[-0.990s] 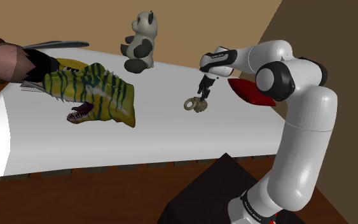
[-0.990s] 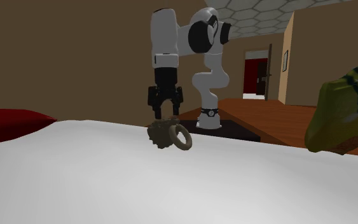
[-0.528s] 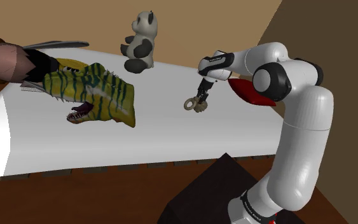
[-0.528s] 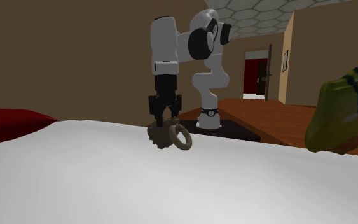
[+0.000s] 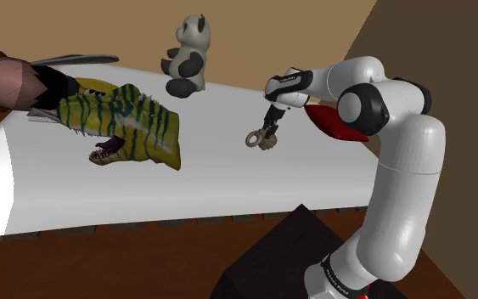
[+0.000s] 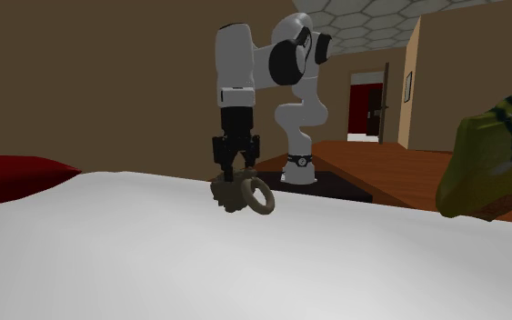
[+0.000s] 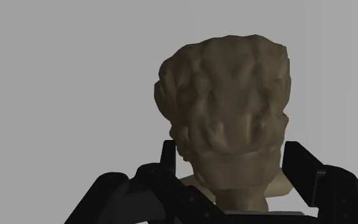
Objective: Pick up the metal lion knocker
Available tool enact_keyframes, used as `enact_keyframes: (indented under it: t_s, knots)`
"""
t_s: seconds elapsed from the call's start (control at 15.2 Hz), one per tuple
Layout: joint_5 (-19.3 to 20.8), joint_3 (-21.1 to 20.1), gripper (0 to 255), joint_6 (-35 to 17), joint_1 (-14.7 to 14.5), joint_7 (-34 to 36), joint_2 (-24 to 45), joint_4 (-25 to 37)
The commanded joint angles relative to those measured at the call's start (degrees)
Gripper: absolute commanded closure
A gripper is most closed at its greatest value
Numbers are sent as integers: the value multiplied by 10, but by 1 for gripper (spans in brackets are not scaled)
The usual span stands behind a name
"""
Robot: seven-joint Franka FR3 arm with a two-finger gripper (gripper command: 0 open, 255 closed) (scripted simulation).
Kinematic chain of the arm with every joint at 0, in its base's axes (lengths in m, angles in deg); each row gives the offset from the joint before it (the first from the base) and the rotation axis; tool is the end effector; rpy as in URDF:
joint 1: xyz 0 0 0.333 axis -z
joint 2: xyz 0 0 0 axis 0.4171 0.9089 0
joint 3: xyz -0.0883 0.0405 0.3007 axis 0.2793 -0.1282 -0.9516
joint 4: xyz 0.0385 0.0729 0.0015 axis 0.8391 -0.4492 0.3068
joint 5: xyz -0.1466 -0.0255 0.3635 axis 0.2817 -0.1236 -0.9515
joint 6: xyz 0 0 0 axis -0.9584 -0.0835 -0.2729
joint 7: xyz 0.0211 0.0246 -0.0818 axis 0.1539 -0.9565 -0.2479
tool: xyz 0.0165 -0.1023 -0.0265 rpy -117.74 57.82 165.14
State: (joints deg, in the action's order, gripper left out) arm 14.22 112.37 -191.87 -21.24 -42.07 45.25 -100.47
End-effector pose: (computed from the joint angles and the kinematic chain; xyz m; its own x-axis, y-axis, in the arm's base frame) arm 0.5935 -0.2864 0.3235 0.6288 0.7759 0.0518 0.7764 -0.6301 0.0131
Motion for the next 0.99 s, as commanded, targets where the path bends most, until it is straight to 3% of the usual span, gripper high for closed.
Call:
enact_keyframes:
  t_s: [0.0, 0.92]
  knots:
    - [2, 1, 255, 6, -1, 2, -2, 3]
    - [32, 16, 255, 92, -9, 24, -48, 49]
